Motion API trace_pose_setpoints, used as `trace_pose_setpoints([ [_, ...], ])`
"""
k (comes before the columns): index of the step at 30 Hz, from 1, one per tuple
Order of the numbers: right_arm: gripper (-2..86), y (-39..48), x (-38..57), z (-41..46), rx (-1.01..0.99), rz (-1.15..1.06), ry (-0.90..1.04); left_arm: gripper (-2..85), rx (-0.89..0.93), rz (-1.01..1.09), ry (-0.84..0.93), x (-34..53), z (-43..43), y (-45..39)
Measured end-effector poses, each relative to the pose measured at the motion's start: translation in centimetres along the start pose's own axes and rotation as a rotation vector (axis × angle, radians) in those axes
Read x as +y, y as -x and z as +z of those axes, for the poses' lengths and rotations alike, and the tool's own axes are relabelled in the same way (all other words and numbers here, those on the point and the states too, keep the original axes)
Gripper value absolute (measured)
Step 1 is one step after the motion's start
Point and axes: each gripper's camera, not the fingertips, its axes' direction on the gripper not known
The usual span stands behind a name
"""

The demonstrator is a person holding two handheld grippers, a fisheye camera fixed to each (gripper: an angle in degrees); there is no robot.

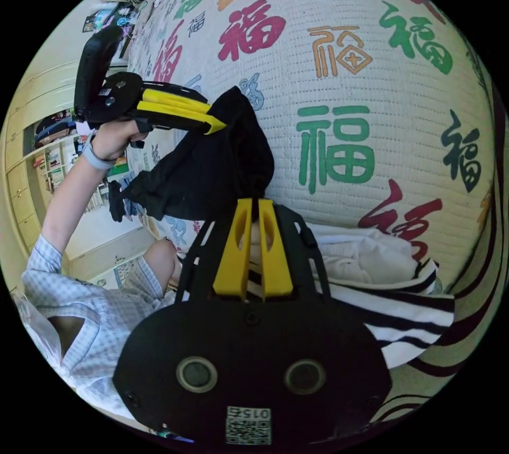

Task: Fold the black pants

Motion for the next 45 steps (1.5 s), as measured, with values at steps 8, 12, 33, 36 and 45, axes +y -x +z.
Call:
trace_pose_setpoints([
  [8,0.4,-0.9,2.5,-2.8,0.008,0.058,-0.228,-0.5,-0.11,0.05,-0.158,-2.8,-8.5,-2.6],
  [12,0.4,-0.7,4.9,-4.7,0.03,0.082,-0.352,-0.5,-0.078,0.126,-0.281,-2.6,-13.3,-4.4],
  [33,0.6,28.9,7.6,25.3,-0.48,-0.504,-0.334,-0.3,0.227,0.208,-0.476,42.4,-24.4,-1.7],
  [36,0.6,33.7,5.5,32.5,-0.5,-0.516,-0.267,-0.3,0.202,0.122,-0.419,50.3,-24.0,-0.3],
  [45,1.1,45.5,0.1,52.1,-0.365,-0.482,-0.088,-0.3,0.232,-0.038,-0.287,69.2,-20.2,4.0],
])
